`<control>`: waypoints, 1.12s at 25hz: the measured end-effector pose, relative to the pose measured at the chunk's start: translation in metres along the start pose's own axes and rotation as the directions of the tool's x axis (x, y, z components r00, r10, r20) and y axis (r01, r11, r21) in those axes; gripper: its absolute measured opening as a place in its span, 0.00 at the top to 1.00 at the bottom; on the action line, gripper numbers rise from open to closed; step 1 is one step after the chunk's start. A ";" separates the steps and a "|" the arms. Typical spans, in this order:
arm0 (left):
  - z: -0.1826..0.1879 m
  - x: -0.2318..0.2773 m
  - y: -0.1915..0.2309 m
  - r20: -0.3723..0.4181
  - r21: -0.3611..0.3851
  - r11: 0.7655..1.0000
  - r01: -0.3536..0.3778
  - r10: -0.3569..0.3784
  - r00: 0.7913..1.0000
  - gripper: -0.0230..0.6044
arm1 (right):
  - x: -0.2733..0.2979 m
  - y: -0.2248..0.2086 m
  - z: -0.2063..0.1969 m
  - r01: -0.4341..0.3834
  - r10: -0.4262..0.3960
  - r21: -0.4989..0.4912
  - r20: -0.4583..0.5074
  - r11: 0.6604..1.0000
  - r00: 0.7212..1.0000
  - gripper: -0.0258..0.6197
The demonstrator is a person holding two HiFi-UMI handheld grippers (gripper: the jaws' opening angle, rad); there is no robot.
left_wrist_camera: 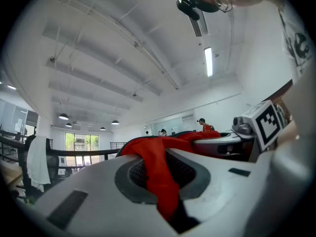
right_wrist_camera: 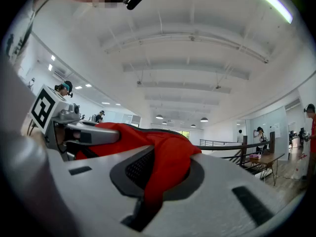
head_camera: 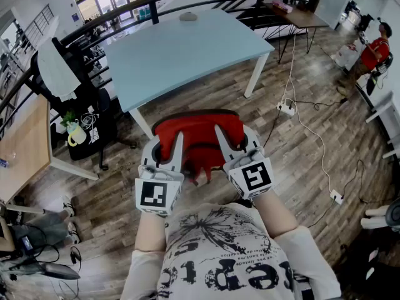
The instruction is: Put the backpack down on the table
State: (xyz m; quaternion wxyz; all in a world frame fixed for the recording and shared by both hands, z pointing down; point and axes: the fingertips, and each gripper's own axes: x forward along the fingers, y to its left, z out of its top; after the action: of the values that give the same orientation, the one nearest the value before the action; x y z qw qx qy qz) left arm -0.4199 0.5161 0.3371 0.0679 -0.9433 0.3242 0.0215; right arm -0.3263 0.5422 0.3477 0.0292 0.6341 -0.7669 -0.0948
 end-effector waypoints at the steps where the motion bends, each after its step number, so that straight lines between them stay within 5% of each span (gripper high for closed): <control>1: 0.000 0.001 0.000 -0.004 0.001 1.000 0.001 -0.001 1.000 0.90 | 0.001 0.000 0.002 -0.004 0.004 -0.004 0.001 1.000 1.000 0.92; 11: -0.005 0.011 -0.001 0.003 0.000 1.000 -0.001 0.001 1.000 0.90 | 0.008 -0.010 -0.006 0.001 -0.001 -0.004 -0.011 1.000 1.000 0.92; 18: -0.024 0.039 -0.003 -0.059 0.009 1.000 0.016 -0.016 0.998 0.90 | 0.026 -0.036 -0.026 0.001 0.002 0.063 -0.041 0.998 0.999 0.92; 28: -0.040 0.171 -0.008 -0.096 0.036 0.996 -0.081 0.085 0.992 0.90 | 0.091 -0.155 -0.056 -0.119 0.119 0.085 -0.004 0.989 0.993 0.92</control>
State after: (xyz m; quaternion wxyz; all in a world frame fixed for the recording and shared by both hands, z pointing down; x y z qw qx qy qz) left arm -0.2803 0.4128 0.3632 0.0662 -0.9277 0.3664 -0.0271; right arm -0.1847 0.4199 0.3678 0.0114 0.5883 -0.8065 -0.0571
